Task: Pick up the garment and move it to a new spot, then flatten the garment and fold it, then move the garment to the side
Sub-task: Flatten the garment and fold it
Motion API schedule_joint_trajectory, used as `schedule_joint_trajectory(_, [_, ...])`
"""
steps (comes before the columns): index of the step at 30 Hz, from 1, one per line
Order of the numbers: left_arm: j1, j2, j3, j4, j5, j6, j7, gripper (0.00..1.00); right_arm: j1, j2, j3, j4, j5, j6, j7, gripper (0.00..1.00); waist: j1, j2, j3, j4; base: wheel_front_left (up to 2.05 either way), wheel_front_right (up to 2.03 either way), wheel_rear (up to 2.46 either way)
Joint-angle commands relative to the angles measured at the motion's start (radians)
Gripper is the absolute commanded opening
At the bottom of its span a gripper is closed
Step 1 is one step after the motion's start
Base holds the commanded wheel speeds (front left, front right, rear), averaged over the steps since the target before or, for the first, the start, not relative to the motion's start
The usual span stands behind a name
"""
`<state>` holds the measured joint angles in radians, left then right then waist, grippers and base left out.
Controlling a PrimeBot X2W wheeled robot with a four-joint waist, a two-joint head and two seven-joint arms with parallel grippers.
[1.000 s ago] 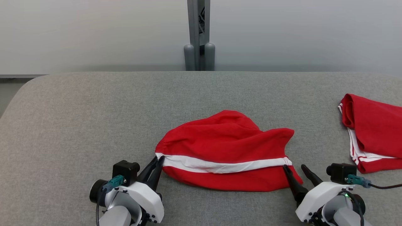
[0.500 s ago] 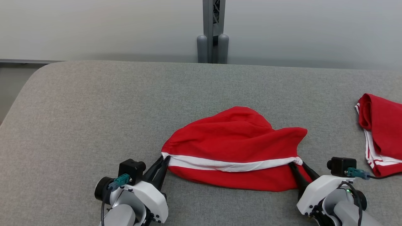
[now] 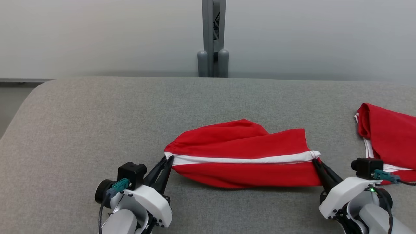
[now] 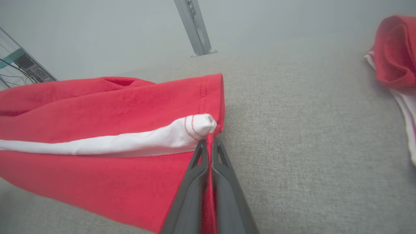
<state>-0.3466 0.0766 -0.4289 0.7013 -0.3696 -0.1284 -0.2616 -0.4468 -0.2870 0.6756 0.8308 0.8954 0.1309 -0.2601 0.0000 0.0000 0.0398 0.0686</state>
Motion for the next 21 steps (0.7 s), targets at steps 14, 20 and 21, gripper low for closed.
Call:
schedule_joint_trajectory(14, [0.059, 0.045, -0.006, -0.133, -0.044, -0.001, 0.034, 0.0, 0.105, -0.079, -0.048, -0.117, -0.021, -0.001, 0.066, 1.0, 0.0, 0.0, -0.078, -0.065, 0.0, 0.0, 0.0])
schedule_joint_trajectory(20, [0.096, 0.053, -0.011, -0.126, -0.062, -0.001, 0.034, 0.0, 0.138, -0.095, -0.014, -0.123, -0.019, 0.0, 0.043, 1.0, 0.0, 0.0, -0.06, -0.047, 0.0, 0.0, 0.0])
schedule_joint_trajectory(21, [0.098, 0.054, -0.012, -0.125, -0.062, -0.001, 0.033, 0.0, 0.142, -0.099, -0.006, -0.13, -0.018, 0.0, 0.04, 1.0, 0.0, 0.0, -0.055, -0.042, 0.0, 0.0, 0.0])
